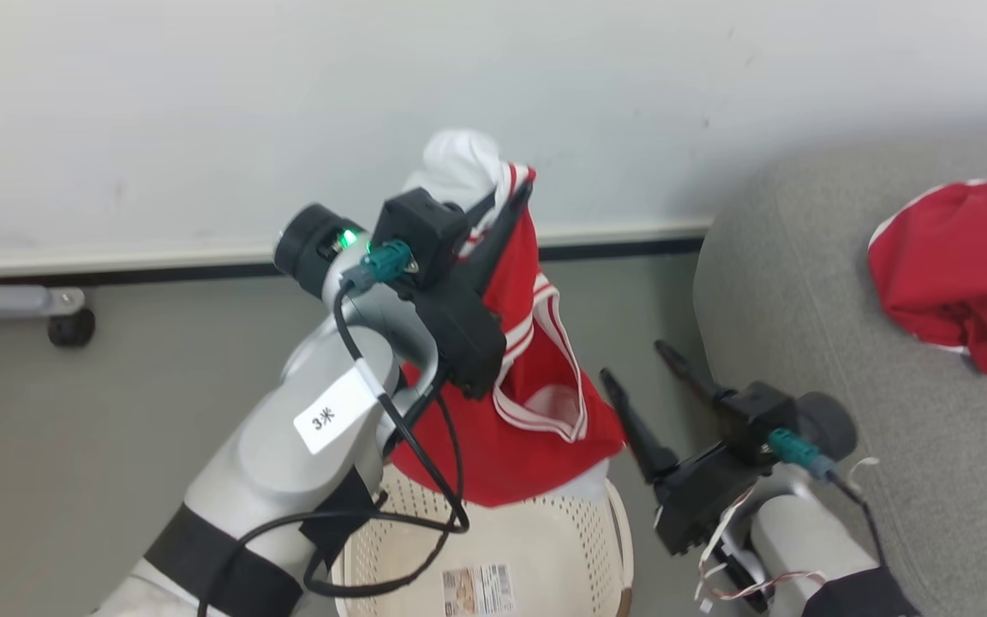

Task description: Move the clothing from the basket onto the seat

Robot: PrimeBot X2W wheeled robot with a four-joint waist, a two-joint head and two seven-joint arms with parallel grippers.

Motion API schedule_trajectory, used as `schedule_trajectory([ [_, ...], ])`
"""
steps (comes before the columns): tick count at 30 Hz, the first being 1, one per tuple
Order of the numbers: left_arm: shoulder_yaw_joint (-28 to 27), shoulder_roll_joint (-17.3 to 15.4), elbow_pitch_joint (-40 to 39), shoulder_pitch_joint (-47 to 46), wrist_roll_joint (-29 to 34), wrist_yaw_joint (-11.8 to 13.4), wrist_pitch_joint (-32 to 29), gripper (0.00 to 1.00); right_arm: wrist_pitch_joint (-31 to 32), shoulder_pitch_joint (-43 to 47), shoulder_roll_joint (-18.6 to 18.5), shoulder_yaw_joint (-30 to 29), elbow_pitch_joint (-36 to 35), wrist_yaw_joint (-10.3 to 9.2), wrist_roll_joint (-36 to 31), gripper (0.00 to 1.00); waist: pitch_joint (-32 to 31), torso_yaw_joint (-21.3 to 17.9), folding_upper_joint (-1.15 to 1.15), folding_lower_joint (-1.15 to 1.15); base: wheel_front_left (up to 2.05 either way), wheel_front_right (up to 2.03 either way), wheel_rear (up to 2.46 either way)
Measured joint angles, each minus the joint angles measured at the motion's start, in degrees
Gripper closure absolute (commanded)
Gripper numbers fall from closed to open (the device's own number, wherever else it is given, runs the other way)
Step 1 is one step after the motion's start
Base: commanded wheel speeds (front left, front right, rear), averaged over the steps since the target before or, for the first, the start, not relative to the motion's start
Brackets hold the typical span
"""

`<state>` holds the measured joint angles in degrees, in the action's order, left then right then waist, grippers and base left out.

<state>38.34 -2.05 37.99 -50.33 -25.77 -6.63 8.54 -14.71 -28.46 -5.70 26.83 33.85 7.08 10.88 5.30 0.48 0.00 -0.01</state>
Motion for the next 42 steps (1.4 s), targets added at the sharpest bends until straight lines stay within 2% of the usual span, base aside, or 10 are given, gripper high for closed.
schedule_trajectory([
  [8,4.5,-0.1,-1.3,2.7,-4.1,0.2,-1.6,1.0,0.0,0.3,0.9,7.3,5.4,0.0,3.7,0.0,-5.9,1.1,0.0,0.0,0.0,0.0,0.0],
  [23,9.9,-0.1,-11.1,5.2,-9.2,3.4,-4.8,1.0,0.1,-2.7,1.7,14.9,14.9,0.0,11.0,0.0,-11.8,6.8,0.0,0.0,0.0,0.0,0.0],
  [24,9.9,-0.2,-11.4,5.4,-9.2,3.7,-4.9,1.0,0.0,-2.7,1.8,14.9,15.2,0.0,11.4,0.43,-11.9,7.1,0.0,0.0,0.0,0.0,0.0],
  [25,9.6,-0.1,-11.4,5.6,-9.2,3.7,-4.9,1.0,0.0,-2.7,1.8,15.2,15.4,0.0,11.9,0.62,-12.0,7.3,-0.01,0.0,0.0,0.0,0.0],
  [26,9.3,-0.2,-11.4,5.8,-9.2,4.0,-5.1,1.0,0.0,-2.7,1.8,15.5,15.5,0.0,12.2,1.0,-12.1,7.4,0.0,0.0,0.0,0.0,0.0],
  [35,6.5,-2.6,-11.9,9.7,-10.0,6.5,-5.9,1.0,0.0,-3.4,1.6,17.9,14.8,0.01,15.1,1.0,-12.3,7.0,0.0,0.0,0.0,0.0,0.0],
  [37,6.1,-3.4,-11.8,10.7,-10.1,7.2,-5.9,0.64,0.0,-4.2,0.8,18.0,14.1,0.03,15.6,1.0,-12.3,6.5,0.01,0.01,0.0,0.0,0.0],
  [38,5.8,-3.6,-11.7,11.4,-10.4,7.5,-5.9,0.35,0.0,-4.5,0.1,18.0,13.7,0.05,15.8,1.0,-12.4,6.2,0.0,0.0,0.0,0.0,0.0],
  [40,5.5,-3.8,-11.5,12.7,-10.6,7.7,-5.9,0.0,0.0,-5.0,-1.4,17.8,12.7,0.05,16.2,1.0,-12.5,5.6,0.0,0.0,0.0,0.0,0.0],
  [42,5.0,-4.0,-11.4,14.1,-11.2,8.2,-5.8,0.0,0.0,-5.2,-2.8,17.5,11.8,0.05,17.1,1.0,-12.6,5.1,0.01,0.01,0.0,0.0,0.0],
])
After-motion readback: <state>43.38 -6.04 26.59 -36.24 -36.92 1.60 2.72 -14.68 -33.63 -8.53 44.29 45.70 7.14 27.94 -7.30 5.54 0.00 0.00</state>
